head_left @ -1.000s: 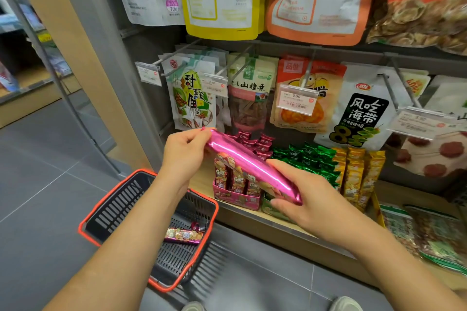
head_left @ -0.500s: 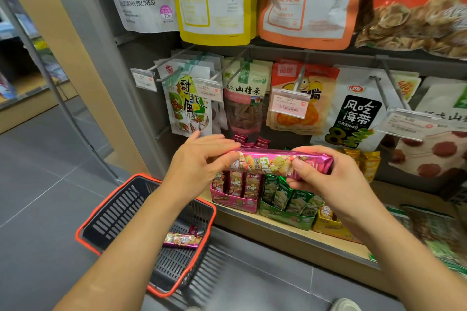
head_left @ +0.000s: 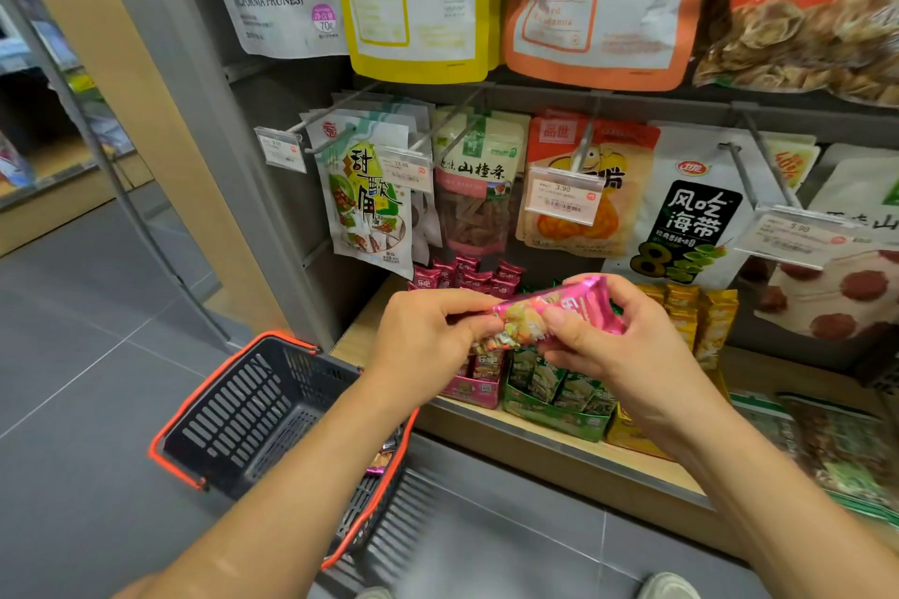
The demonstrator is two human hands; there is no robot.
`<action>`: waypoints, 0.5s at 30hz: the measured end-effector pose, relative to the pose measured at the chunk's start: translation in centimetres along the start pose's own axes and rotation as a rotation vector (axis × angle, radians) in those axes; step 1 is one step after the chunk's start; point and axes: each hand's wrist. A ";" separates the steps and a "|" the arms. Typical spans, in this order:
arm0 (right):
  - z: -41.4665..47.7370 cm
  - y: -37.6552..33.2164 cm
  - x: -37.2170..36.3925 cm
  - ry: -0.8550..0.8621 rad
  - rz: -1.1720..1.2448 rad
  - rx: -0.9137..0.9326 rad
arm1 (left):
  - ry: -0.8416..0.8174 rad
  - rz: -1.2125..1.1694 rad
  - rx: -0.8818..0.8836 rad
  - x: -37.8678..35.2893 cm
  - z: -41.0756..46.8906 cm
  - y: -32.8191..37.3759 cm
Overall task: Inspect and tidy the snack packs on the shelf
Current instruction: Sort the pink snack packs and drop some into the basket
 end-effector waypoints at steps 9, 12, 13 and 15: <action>0.0 0.4 -0.3 -0.017 -0.525 0.275 | -0.149 -0.084 -0.115 -0.1 -0.4 1.5; 0.0 0.8 -0.5 -0.059 -0.623 0.254 | -0.094 -0.080 -0.113 -0.3 -0.2 1.8; 0.1 0.9 -0.5 -0.088 -0.659 0.234 | -0.072 -0.052 -0.099 -0.3 -0.2 1.6; 0.3 0.9 -0.6 -0.145 -0.734 0.180 | -0.064 -0.038 -0.065 -0.5 0.0 1.2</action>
Point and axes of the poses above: each hand's wrist, its own z-axis towards the middle knuckle, its own x-axis out of the back of the hand, y = z × x, and after that the axes turned 5 degrees about z, right-handed
